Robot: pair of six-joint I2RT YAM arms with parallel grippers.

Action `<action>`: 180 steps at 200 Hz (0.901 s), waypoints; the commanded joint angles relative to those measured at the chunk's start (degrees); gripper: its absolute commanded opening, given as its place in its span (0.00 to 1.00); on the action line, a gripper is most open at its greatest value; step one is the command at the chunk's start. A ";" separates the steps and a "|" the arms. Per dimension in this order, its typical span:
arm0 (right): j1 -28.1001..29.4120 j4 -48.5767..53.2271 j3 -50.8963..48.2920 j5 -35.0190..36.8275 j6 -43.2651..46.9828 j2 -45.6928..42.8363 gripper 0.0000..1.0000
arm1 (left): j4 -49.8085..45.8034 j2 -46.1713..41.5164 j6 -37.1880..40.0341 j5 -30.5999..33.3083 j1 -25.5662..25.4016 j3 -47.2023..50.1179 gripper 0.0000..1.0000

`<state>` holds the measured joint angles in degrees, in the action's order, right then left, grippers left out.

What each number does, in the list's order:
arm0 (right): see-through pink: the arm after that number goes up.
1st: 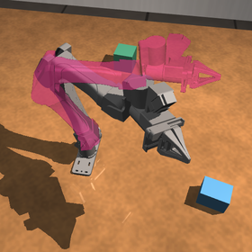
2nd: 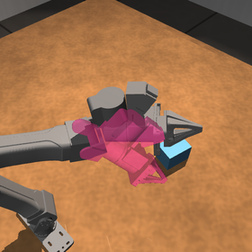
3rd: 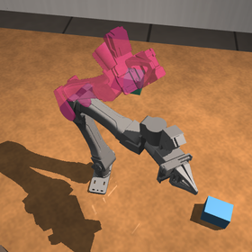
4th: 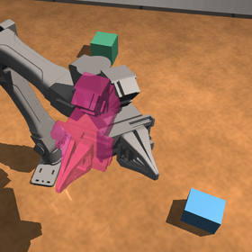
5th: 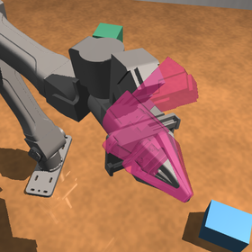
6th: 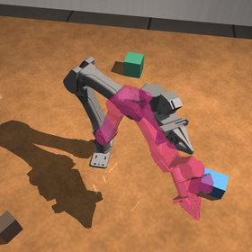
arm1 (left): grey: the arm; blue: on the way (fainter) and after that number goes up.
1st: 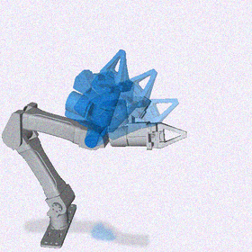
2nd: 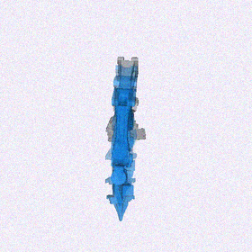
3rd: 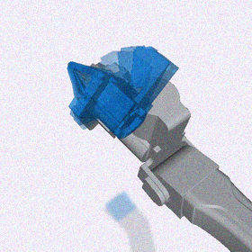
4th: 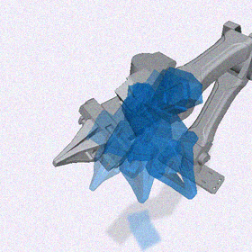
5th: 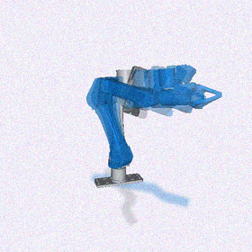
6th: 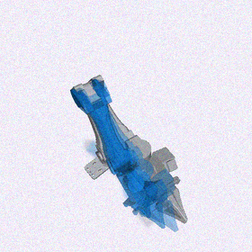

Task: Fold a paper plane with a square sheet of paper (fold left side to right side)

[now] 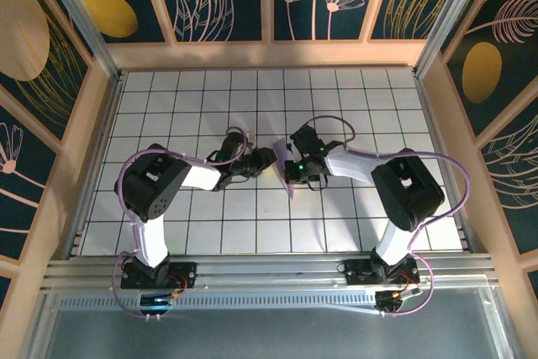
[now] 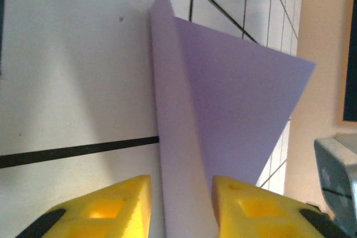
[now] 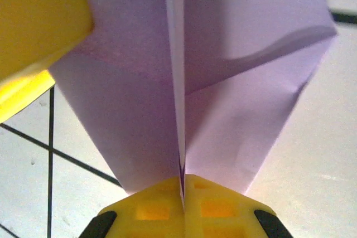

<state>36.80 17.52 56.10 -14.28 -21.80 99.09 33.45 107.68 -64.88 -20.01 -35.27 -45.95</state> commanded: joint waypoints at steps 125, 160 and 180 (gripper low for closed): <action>-8.17 25.26 49.57 13.79 0.23 29.72 0.00 | -8.00 -30.35 9.45 27.93 -0.07 9.07 0.70; -8.22 27.17 53.55 13.96 0.22 32.76 0.00 | -7.66 -29.02 9.67 26.47 -0.06 8.36 0.70; -8.23 28.08 53.89 14.46 0.53 33.66 0.00 | -7.18 -28.14 9.38 25.48 -0.11 8.06 0.70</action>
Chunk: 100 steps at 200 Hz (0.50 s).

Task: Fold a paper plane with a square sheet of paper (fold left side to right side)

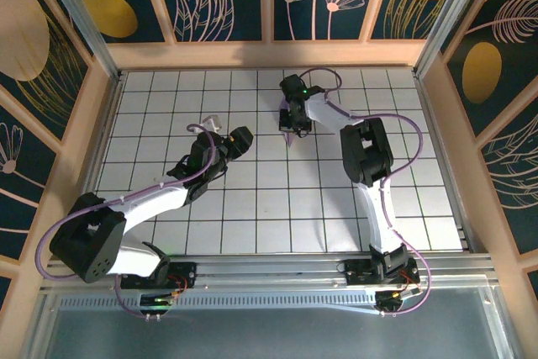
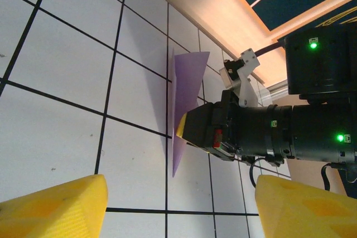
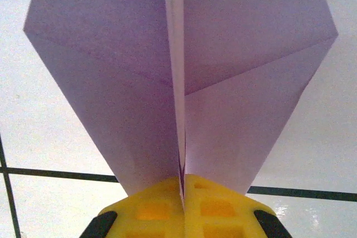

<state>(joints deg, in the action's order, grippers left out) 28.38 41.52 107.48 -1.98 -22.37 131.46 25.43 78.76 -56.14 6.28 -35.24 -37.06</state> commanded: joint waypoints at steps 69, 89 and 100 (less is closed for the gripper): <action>0.22 4.09 2.38 1.90 1.28 2.74 0.07 | 0.88 1.93 0.50 -1.50 -0.07 -1.26 0.71; 0.27 4.10 2.34 2.06 1.36 3.01 0.10 | 0.99 2.17 0.54 -1.79 -0.04 -1.39 0.71; 0.36 4.04 2.38 2.19 1.45 3.01 0.13 | 0.96 2.27 0.65 -1.89 -0.04 -1.39 0.71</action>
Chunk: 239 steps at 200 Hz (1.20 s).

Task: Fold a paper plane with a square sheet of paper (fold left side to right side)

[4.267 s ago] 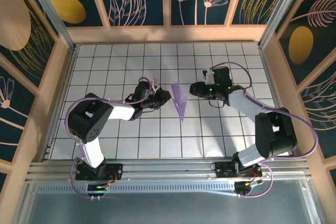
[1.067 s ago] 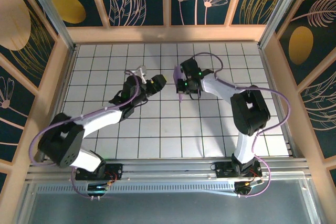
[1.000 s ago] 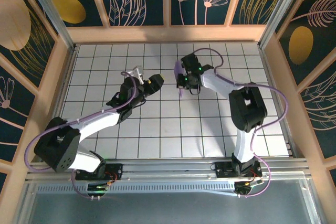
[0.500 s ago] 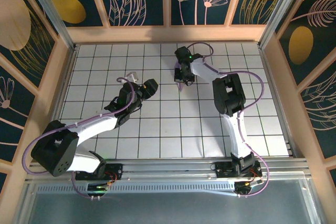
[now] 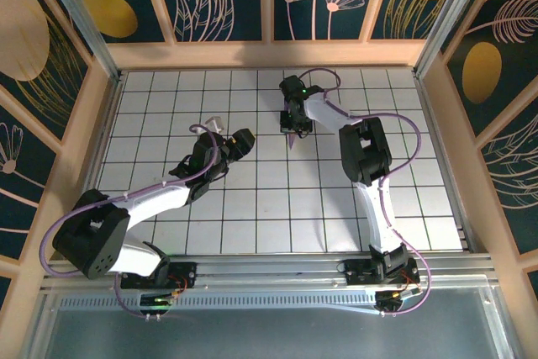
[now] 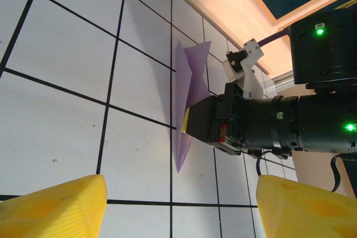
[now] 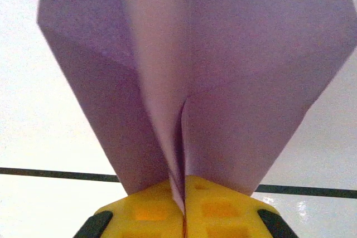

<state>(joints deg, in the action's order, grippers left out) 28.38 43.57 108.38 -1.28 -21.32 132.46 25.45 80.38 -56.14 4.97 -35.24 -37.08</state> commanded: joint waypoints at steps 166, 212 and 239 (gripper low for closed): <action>1.67 2.30 0.21 5.41 -0.64 0.02 0.41 | 0.06 1.73 0.56 -0.75 -0.07 -2.20 0.72; 1.81 2.11 -0.95 6.16 -0.74 -2.97 0.43 | 0.41 2.73 0.41 -1.80 -0.07 -2.58 0.72; 2.09 2.24 -1.30 6.27 -0.56 -4.12 0.45 | 0.58 2.94 0.33 -2.08 -0.07 -2.65 0.72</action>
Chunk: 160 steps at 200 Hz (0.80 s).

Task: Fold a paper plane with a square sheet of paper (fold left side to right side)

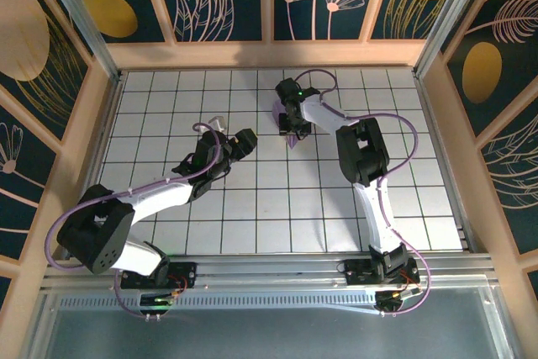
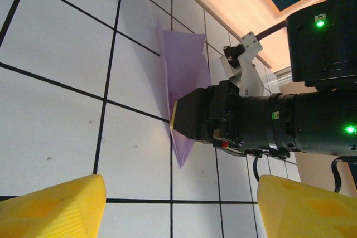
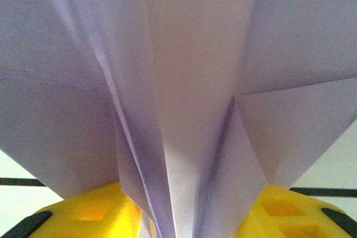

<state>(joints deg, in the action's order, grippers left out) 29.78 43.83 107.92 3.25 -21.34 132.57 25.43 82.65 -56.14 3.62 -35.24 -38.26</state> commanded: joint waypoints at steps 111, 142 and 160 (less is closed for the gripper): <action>0.69 -3.26 -12.51 2.56 1.49 -21.31 0.55 | 0.70 1.19 0.63 -0.39 -0.08 -1.14 0.72; -1.90 -9.44 -24.70 2.73 2.51 -35.33 0.62 | -0.06 1.03 1.27 1.28 -0.07 -0.28 0.73; -4.85 -14.03 -32.63 2.56 3.45 -43.73 0.65 | -2.43 -0.20 2.16 4.14 0.28 0.05 0.73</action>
<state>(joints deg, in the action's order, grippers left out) 28.69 36.97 83.50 4.64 -19.35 98.54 25.32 83.31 -55.90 3.99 -35.24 -38.28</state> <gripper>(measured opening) 0.639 0.724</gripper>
